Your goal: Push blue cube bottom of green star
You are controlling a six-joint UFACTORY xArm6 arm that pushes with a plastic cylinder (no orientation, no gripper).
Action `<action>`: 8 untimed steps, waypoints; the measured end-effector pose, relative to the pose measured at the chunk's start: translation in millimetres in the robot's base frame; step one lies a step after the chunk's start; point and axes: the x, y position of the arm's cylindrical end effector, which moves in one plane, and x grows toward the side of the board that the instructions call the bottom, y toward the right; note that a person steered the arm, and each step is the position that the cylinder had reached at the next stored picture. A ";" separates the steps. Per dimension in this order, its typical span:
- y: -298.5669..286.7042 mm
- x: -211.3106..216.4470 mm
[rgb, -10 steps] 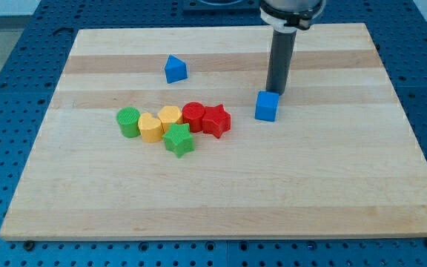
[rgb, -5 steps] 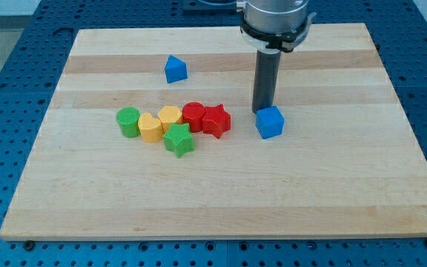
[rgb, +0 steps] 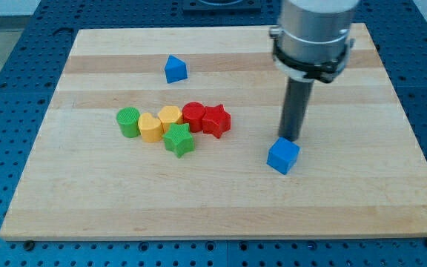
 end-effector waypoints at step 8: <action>-106.1 79.5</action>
